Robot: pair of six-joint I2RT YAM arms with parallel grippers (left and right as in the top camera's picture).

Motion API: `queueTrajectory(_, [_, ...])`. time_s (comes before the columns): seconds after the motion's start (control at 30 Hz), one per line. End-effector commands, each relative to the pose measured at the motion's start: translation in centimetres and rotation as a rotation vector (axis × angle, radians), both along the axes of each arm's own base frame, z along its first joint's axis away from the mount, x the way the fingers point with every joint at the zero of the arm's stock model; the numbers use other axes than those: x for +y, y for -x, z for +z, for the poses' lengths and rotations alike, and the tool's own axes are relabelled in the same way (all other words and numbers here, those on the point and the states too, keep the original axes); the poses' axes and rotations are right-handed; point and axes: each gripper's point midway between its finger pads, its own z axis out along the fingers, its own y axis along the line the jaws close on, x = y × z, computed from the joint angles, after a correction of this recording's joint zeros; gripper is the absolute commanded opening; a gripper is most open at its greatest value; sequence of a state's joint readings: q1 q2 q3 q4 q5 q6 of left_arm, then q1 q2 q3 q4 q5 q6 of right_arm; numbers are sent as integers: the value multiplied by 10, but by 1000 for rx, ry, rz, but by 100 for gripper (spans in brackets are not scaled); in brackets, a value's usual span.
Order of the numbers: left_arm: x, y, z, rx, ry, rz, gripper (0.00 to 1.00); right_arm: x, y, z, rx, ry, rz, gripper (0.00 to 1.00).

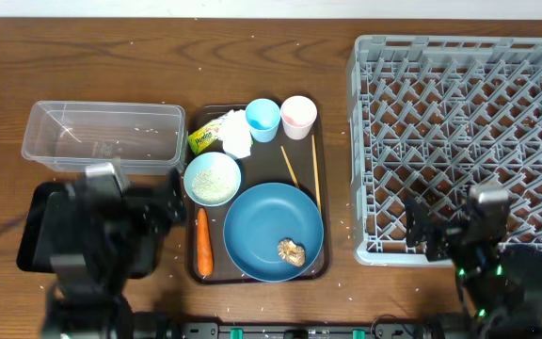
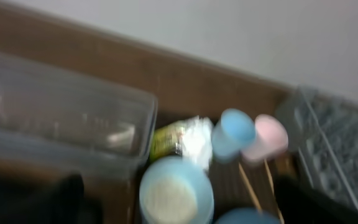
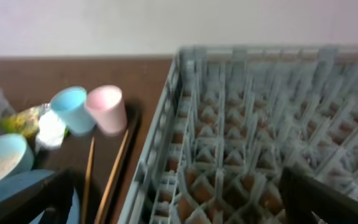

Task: Sort waste into correct bins and load items into the dishwasher rack
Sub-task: 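Reach the left gripper to the blue cup and grasp it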

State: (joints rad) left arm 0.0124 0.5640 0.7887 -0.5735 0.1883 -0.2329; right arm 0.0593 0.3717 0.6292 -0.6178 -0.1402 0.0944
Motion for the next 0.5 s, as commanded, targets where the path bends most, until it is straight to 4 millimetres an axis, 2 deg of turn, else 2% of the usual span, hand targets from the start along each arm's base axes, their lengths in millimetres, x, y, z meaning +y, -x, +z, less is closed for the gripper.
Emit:
queueTrajectory(0.0, [-4,-14,18,110,16,-21,98,6,-10,12,112,-30,22,99])
queueTrajectory(0.13, [-20,-25,21,306,76,-102,98,13,-23,15,306,-46,42,99])
queueTrajectory(0.23, [-24,-32,19,426,99,-118,98,19,-34,19,439,-59,67,99])
queueTrajectory(0.33, [-25,-42,18,476,117,-117,98,22,-50,23,520,-42,85,99])
queueTrajectory(0.47, [-40,-47,14,503,179,-181,98,23,-64,20,571,-20,106,99])
